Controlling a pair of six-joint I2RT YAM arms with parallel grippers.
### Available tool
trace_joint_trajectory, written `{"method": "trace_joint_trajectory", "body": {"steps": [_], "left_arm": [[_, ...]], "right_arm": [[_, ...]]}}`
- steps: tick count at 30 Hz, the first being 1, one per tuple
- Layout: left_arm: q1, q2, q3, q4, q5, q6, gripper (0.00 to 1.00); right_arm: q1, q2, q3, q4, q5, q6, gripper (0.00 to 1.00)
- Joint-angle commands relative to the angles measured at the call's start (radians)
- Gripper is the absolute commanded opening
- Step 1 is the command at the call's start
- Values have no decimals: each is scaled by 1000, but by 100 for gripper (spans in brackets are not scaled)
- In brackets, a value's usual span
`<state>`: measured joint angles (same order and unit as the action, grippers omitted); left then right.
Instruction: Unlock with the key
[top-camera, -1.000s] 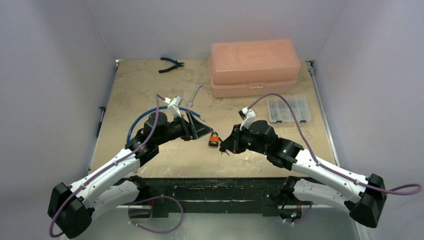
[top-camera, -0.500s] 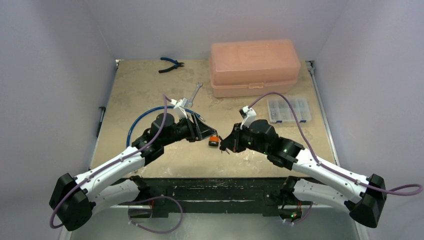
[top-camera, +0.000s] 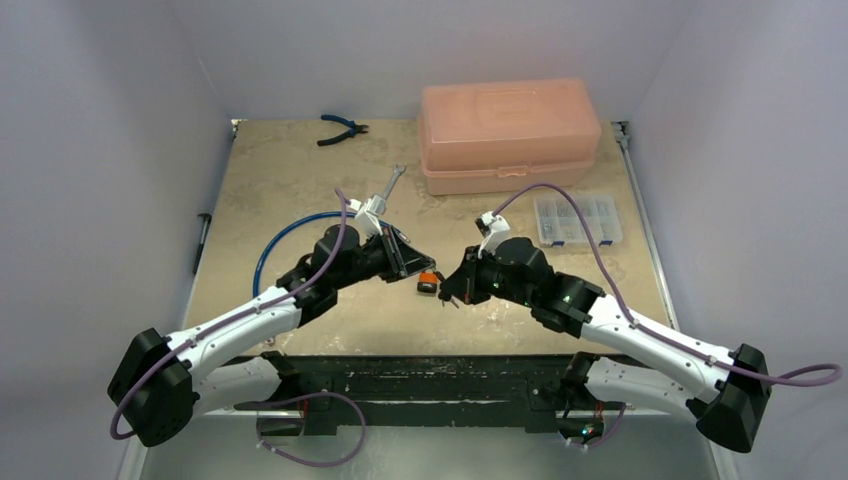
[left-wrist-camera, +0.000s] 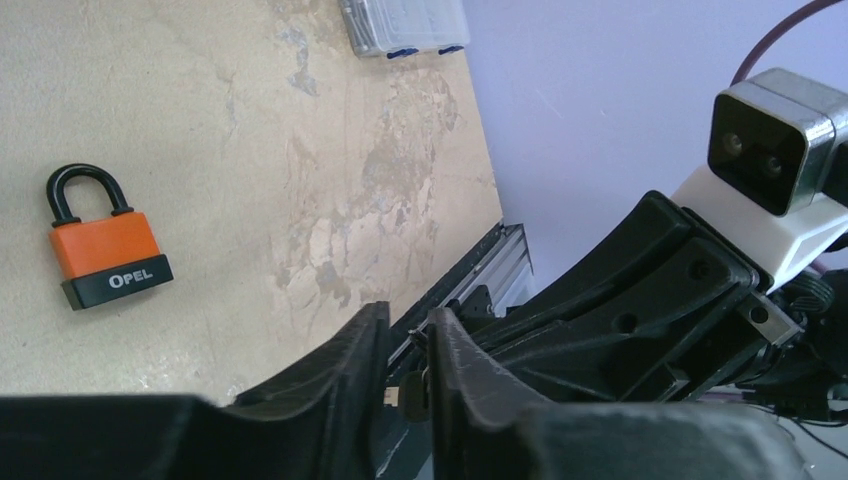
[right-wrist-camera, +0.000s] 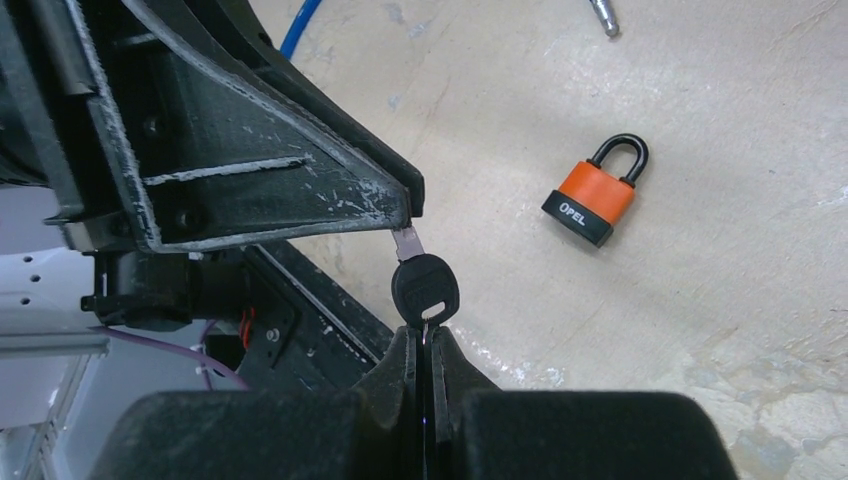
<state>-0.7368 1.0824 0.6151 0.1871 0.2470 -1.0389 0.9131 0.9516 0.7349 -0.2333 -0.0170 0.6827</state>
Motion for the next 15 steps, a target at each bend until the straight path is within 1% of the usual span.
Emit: {"method": "trace_joint_trajectory", "body": {"steps": [1, 2, 7, 10, 12, 13, 14, 15], "left_arm": [[-7, 15, 15, 64, 4, -1, 2], [-8, 17, 15, 65, 4, -1, 0], [-9, 17, 15, 73, -1, -7, 0], [-10, 8, 15, 78, -1, -2, 0], [-9, 0, 18, 79, -3, 5, 0], [-10, -4, 20, 76, -4, 10, 0], [-9, -8, 21, 75, -5, 12, 0], [-9, -13, 23, 74, -3, 16, 0]], "right_arm": [[-4, 4, 51, 17, 10, -24, 0], [-5, 7, 52, 20, 3, -28, 0], [-5, 22, 54, 24, -18, -35, 1], [-5, 18, 54, 16, -9, -29, 35], [-5, 2, 49, 12, 3, -22, 70], [-5, -7, 44, 13, 7, -19, 81], [-5, -17, 41, 14, 10, -19, 87], [-5, -26, 39, 12, 12, -20, 89]]}}
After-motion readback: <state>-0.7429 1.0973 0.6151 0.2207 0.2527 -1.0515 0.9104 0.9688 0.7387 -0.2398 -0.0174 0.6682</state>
